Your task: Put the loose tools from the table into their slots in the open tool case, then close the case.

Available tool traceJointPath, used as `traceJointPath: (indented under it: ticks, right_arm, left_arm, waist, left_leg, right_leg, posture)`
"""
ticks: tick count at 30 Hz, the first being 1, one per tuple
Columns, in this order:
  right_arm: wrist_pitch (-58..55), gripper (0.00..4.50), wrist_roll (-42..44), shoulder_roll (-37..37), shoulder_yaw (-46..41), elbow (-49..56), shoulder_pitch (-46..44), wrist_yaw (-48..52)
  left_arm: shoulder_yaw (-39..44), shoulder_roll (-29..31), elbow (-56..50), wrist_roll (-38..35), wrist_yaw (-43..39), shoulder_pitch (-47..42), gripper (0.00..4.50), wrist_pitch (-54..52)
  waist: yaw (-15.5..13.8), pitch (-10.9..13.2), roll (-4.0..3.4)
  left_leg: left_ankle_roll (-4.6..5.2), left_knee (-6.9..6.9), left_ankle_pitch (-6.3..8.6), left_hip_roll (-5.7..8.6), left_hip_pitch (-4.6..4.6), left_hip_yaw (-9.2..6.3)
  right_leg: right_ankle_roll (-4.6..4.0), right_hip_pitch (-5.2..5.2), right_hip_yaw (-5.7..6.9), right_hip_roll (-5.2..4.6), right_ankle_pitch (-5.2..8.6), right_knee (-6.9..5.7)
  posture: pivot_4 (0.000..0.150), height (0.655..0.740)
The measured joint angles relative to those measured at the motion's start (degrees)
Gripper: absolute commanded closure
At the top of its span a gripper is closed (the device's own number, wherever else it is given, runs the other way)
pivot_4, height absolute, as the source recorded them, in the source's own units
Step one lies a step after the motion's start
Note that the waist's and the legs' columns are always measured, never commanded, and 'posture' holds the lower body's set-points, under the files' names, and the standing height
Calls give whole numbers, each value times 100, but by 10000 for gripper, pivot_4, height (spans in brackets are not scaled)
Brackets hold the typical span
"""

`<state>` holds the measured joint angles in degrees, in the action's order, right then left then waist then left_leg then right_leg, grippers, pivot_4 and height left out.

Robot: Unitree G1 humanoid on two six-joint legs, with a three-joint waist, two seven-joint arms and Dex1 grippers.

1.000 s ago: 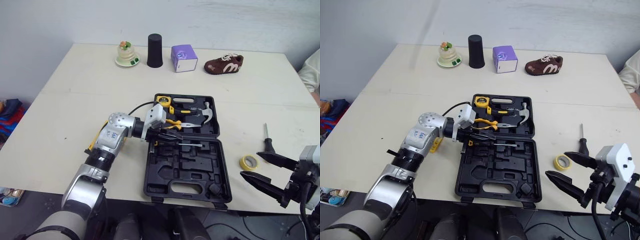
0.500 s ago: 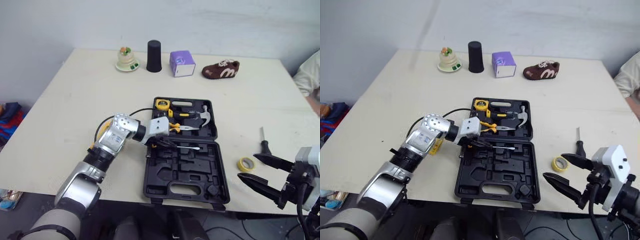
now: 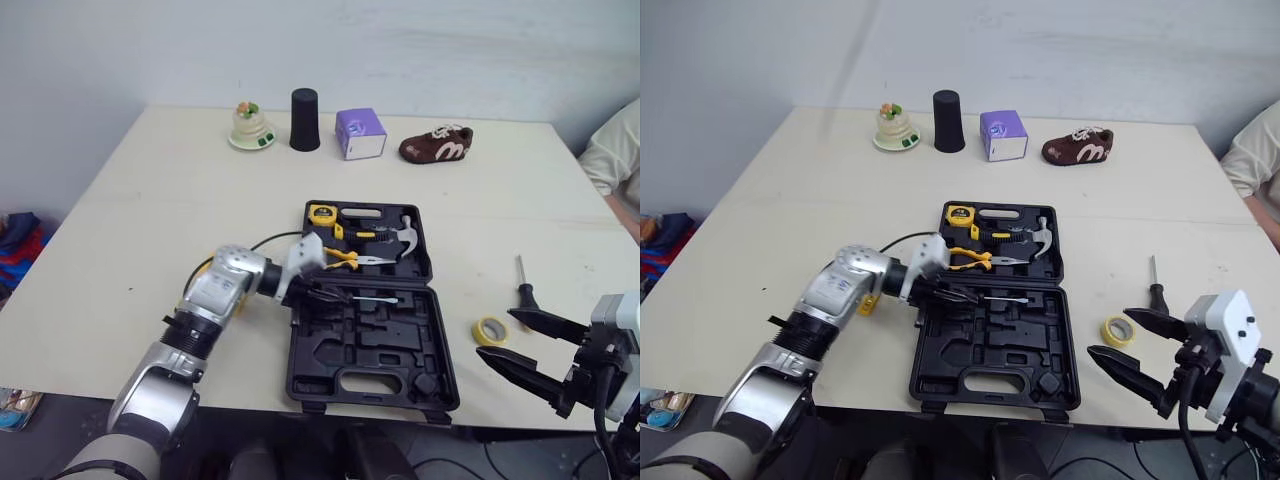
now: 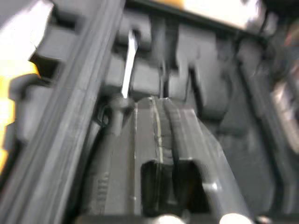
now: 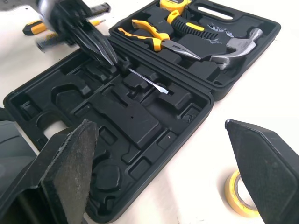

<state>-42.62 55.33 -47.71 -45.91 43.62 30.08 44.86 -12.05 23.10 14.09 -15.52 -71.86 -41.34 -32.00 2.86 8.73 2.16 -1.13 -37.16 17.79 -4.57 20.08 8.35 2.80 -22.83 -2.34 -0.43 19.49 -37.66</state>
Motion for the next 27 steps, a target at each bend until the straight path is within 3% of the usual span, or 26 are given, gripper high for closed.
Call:
traceJointPath:
  ticks: [3, 7, 12, 18, 22, 27]
  right_arm:
    - [1, 0, -106, -66, -493, -342, 199, 218]
    - [4, 0, -353, -109, -1031, -930, 481, 577]
    - [167, 0, -743, -216, -1476, -1702, 707, 1045]
    - [669, 0, -1520, -529, -1706, -3417, 666, 1580]
    - [1001, 0, -1847, -706, -1524, -4137, 286, 1697]
    - [1220, 0, -2126, -697, -1192, -4601, -211, 1591]
  left_arm:
    - [820, 978, -689, -573, -208, 260, 17637, -565]
    - [1714, 1707, -906, -925, -1, 1183, 975, -886]
    - [2808, 2515, -717, -1124, 269, 2041, 345, -955]
    - [4188, 3769, 845, -700, 305, 3650, 345, 44]
    - [4529, 3936, 1380, -670, 358, 3758, 345, 458]
    - [4502, 3861, 1176, -766, 315, 3917, 345, 393]
  waist:
    - [27, 16, -26]
    - [14, 39, -25]
    - [14, 57, 6]
    - [44, 67, 10]
    - [-16, 73, -7]
    - [-42, 78, -25]
  left_leg:
    - [-42, 8, -23, -1, 6, 1]
    - [-37, 8, -17, -1, 16, 1]
    - [-24, 12, -2, 0, 24, 2]
    - [1, 19, 47, -7, 23, 13]
    - [-1, 23, 52, -5, 22, 8]
    - [-6, 42, 53, -5, 23, 11]
  right_leg:
    - [-2, -26, -1, 1, 14, -5]
    - [0, -40, 0, -2, 21, 0]
    - [0, -50, 6, -13, 20, 10]
    - [-37, -63, 26, -32, 40, 16]
    - [-50, -61, 37, -45, 48, 19]
    - [-60, -69, 40, -42, 53, 14]
  posture:
    - [1500, 7339]
    - [1500, 7339]
    - [1500, 7339]
    - [1500, 7339]
    - [1500, 7339]
    - [1500, 7339]
